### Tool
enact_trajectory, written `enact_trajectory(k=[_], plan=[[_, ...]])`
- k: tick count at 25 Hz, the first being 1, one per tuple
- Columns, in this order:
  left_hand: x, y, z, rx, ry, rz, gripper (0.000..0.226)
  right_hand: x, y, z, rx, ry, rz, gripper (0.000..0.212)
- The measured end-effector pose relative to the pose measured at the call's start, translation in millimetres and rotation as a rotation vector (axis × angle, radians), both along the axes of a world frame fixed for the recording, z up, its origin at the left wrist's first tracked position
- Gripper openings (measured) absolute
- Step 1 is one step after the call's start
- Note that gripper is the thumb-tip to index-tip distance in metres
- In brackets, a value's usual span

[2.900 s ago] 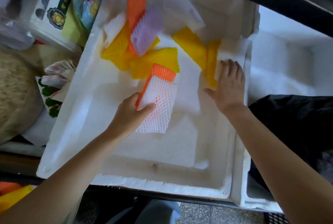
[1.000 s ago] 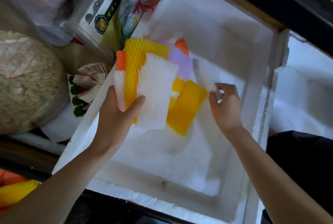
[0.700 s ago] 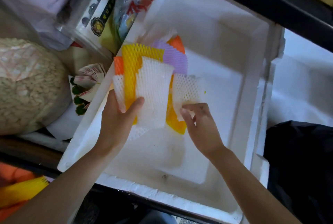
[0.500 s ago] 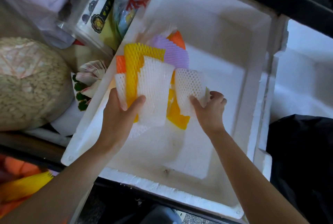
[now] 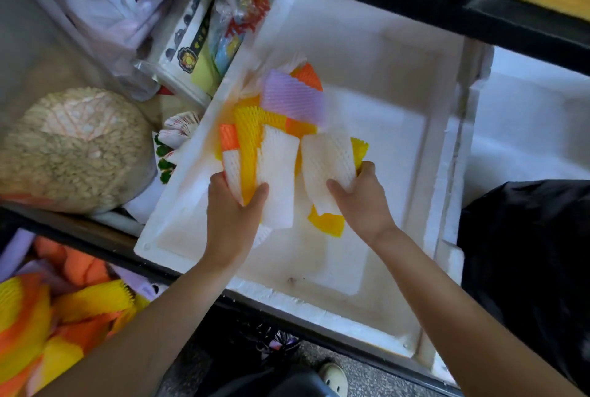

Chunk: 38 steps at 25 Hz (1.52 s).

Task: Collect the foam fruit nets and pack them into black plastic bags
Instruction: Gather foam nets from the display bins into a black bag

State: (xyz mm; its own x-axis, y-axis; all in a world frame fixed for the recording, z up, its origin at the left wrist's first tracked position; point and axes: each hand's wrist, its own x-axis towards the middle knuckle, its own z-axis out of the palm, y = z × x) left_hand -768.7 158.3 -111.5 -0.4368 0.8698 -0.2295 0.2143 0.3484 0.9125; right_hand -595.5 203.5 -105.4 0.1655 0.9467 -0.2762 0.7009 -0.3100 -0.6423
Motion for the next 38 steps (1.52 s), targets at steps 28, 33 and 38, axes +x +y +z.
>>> enact_trajectory(k=[28,33,38], plan=[[310.8,-107.2,205.2,0.468,0.367,-0.772,0.062,291.3,-188.4,293.3,0.871,0.107,-0.194,0.051],[304.0,-95.0,211.2,0.274,0.086,-0.537,0.017,306.8,-210.9,239.5,0.644,-0.072,0.007,0.051],[292.7,-90.5,238.8,0.12,-0.046,-0.543,0.025,307.4,-208.3,193.0,0.283,-0.479,0.391,0.068]])
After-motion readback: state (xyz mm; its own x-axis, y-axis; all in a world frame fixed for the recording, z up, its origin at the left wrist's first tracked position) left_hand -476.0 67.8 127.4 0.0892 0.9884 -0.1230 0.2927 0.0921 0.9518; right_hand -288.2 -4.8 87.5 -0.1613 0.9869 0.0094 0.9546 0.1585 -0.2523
